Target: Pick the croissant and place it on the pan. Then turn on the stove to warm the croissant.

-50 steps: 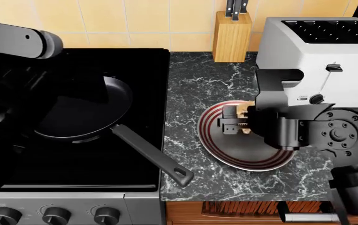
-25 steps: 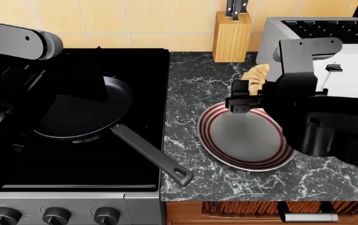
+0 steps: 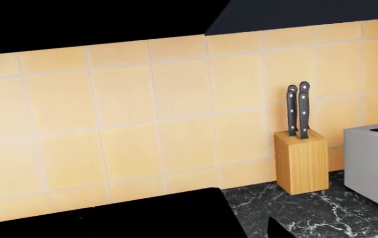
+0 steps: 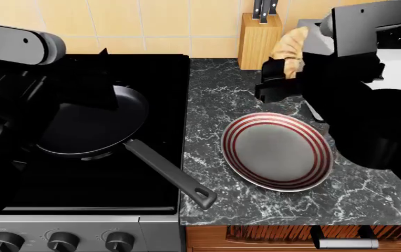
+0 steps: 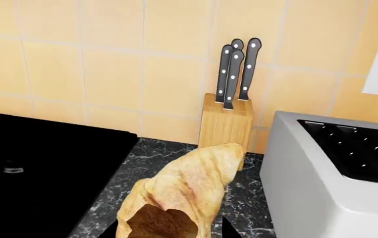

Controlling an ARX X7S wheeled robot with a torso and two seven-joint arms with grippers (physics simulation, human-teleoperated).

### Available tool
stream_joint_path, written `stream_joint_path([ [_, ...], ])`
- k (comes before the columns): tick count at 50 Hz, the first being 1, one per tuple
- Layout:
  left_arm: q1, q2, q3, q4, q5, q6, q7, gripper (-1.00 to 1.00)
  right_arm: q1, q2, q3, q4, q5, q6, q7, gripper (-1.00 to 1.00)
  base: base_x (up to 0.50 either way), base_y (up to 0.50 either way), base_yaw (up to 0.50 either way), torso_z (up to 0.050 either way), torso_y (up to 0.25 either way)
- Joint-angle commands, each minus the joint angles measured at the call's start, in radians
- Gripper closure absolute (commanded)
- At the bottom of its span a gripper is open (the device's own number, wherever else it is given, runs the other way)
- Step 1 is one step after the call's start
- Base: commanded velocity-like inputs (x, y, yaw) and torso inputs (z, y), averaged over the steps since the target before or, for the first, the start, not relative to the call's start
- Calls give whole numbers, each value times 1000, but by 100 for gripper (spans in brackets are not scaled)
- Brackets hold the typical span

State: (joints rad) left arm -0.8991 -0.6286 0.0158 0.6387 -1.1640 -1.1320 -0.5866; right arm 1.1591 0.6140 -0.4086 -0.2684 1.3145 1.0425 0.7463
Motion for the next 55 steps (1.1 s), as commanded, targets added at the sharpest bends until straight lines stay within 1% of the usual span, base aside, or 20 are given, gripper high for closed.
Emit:
stream_joint_path([
  [1,5,-1,1,2,7,14,-3,-100,30,11,10,-24,-9,-2,-25,100,0,0,0,0,0],
  [13,5,-2,2,2,6,17,-13,-100,54,14,-1,-21,-26,-5,-45,100,0,33,0,0,0],
  [55,2,-12,14,-2,-8,25,-25,-100,72,6,-29,-13,-43,-16,-76,100,65,500,0,0,0],
])
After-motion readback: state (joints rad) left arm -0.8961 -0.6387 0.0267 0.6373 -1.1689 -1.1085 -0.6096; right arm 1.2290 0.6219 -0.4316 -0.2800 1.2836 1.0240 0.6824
